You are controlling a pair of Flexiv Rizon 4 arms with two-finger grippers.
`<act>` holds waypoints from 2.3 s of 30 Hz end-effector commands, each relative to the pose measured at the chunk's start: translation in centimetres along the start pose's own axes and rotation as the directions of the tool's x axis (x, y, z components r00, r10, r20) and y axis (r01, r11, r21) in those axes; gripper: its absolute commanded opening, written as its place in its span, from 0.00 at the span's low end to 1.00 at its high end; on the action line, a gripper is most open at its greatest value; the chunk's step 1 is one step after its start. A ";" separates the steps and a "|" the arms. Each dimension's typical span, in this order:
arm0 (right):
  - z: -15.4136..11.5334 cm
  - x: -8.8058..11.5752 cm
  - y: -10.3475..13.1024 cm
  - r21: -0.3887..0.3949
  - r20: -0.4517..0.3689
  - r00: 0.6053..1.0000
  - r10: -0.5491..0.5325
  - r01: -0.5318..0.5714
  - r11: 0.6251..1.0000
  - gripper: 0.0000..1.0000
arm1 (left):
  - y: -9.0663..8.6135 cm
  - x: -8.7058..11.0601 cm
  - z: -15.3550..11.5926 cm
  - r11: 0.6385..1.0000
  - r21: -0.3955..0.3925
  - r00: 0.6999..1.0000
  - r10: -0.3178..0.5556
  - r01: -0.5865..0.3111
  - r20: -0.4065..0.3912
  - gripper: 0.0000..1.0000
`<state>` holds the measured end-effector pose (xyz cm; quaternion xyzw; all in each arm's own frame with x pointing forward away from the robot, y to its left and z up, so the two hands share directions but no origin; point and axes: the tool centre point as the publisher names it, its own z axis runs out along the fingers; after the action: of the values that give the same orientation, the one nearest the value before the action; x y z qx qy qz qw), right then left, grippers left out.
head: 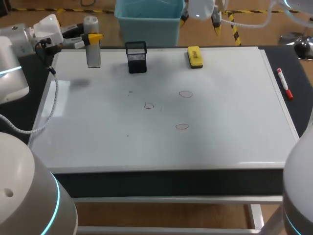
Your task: Pick up the inspection probe, press it on each red-marked spot on the whiteboard one by one, put down the probe, pick up the eraser, and wipe off all the red marks.
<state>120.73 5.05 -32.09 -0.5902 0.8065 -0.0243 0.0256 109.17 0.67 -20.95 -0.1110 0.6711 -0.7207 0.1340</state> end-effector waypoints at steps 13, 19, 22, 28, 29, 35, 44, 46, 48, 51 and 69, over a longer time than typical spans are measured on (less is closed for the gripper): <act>3.3 0.8 1.8 0.037 0.092 0.976 -0.198 0.196 0.980 1.00 | -0.1 0.1 0.1 1.000 0.000 1.000 0.002 -0.002 0.003 0.00; 4.3 0.7 2.3 0.021 0.087 0.954 -0.287 0.286 0.958 1.00 | -0.1 0.1 0.1 1.000 0.000 1.000 0.002 -0.002 0.003 0.00; 5.1 0.5 2.5 0.005 0.078 0.949 -0.305 0.306 0.952 1.00 | -0.1 0.1 0.1 1.000 0.000 1.000 0.002 -0.002 0.003 0.00; 6.1 0.0 2.8 -0.025 0.072 0.945 -0.319 0.321 0.947 1.00 | -0.1 0.1 0.1 1.000 0.000 1.000 0.002 -0.002 0.003 0.00; 6.2 0.0 3.0 -0.034 0.069 0.942 -0.330 0.332 0.943 1.00 | -0.1 0.1 0.1 1.000 0.000 1.000 0.002 -0.002 0.003 0.00; 7.7 -0.4 3.3 -0.053 0.070 0.940 -0.334 0.338 0.940 1.00 | -0.1 0.1 0.1 1.000 0.000 1.000 0.002 -0.002 0.003 0.00; 8.8 0.0 3.4 -0.080 0.087 0.939 -0.333 0.339 0.937 1.00 | -0.1 0.1 0.1 1.000 0.000 1.000 0.002 -0.002 0.003 0.00; 8.8 0.1 3.4 -0.083 0.093 0.933 -0.348 0.356 0.931 1.00 | -0.1 0.1 0.1 1.000 0.000 1.000 0.002 -0.002 0.003 0.00; 8.9 0.1 3.4 -0.086 0.093 0.930 -0.357 0.364 0.927 1.00 | -0.1 0.1 0.1 1.000 0.000 1.000 0.002 -0.002 0.003 0.00; 9.0 0.3 3.4 -0.089 0.086 0.927 -0.365 0.372 0.924 1.00 | -0.1 0.1 0.1 1.000 0.000 1.000 0.002 -0.002 0.003 0.00; 9.6 0.6 3.8 -0.124 0.052 0.919 -0.391 0.394 0.911 0.00 | -0.1 0.1 0.1 1.000 0.000 1.000 0.002 -0.002 0.003 0.00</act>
<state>117.34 5.43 -42.04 -0.7401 0.6717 0.0324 -0.0017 109.17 0.66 -20.96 -0.1110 0.6711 -0.7207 0.1341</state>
